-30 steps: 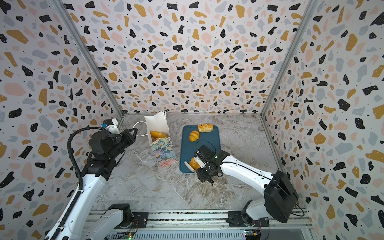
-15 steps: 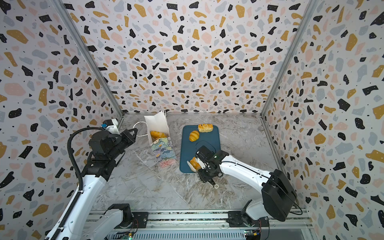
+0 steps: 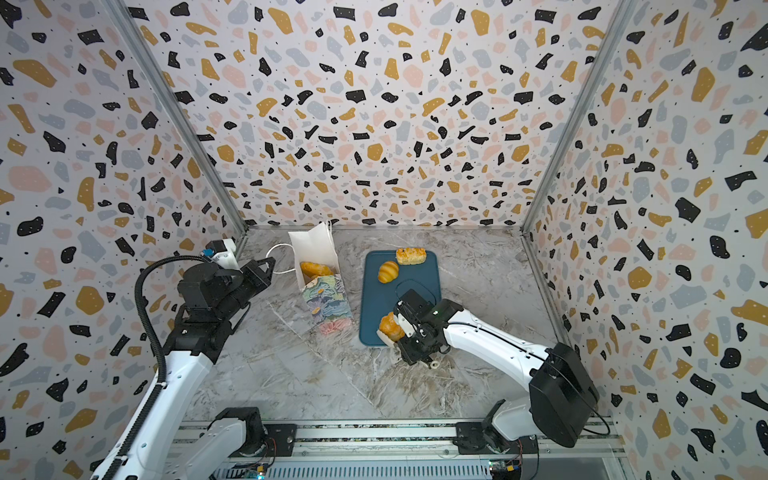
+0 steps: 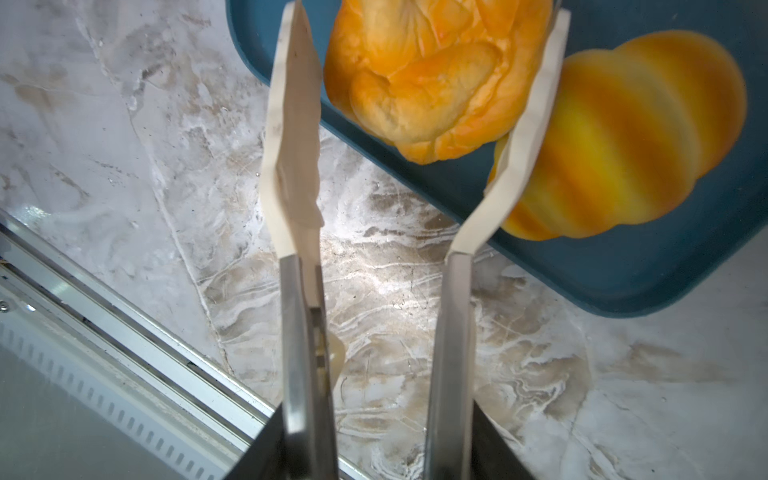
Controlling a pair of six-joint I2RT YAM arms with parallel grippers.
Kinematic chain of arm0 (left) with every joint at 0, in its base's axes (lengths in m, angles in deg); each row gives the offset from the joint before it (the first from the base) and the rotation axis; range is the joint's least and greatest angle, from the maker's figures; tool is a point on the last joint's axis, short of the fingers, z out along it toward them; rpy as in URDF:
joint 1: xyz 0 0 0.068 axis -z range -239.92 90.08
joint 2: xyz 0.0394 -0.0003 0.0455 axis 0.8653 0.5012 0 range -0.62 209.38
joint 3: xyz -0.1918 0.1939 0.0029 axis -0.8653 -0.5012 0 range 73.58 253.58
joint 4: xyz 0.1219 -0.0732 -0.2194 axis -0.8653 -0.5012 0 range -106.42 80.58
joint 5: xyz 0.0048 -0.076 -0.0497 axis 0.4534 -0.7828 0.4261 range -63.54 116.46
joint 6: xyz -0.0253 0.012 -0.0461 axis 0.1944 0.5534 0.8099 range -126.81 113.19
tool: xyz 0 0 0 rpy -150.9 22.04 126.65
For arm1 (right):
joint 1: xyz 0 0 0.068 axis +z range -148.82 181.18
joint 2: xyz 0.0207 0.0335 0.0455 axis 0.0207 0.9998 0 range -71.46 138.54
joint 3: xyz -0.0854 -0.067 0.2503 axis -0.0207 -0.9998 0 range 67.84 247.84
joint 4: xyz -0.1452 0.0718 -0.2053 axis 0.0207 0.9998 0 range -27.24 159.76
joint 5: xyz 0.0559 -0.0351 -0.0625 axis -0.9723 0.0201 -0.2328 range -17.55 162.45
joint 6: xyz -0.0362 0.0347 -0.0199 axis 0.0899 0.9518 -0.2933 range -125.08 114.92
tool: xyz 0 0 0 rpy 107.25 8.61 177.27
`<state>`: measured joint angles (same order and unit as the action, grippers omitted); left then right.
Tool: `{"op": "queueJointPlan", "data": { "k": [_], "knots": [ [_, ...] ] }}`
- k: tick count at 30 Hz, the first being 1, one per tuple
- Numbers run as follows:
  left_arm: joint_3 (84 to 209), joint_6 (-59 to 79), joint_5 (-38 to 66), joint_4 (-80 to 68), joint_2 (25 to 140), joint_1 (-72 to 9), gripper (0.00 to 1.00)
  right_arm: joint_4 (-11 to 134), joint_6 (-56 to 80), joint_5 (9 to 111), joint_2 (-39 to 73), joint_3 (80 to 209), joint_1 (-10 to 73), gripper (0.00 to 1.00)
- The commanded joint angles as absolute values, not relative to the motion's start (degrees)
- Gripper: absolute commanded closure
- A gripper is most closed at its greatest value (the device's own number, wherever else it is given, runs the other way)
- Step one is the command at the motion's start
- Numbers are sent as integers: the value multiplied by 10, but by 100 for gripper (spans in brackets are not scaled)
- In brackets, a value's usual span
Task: Pack bread into a paper bag
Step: Pick up the bread from the tray.
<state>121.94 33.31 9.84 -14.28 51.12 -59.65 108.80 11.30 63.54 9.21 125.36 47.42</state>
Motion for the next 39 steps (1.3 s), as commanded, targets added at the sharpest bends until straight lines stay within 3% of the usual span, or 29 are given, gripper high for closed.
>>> {"op": "queueJointPlan", "data": {
  "k": [1, 6, 13, 19, 39],
  "knots": [
    [1213, 333, 92, -127, 502, -598, 100, 1096, 102, 624, 100, 1272, 475, 49],
    [1213, 333, 92, -128, 502, -598, 100, 1094, 93, 625, 115, 1281, 475, 50],
    [1215, 333, 93, -129, 501, -598, 100, 1094, 92, 638, 103, 1299, 475, 63],
    [1213, 330, 94, -129, 502, -598, 100, 1088, 92, 655, 73, 1313, 475, 68],
    [1216, 330, 93, -137, 500, -598, 100, 1041, 93, 681, -1, 1342, 475, 74]
  ]
}}
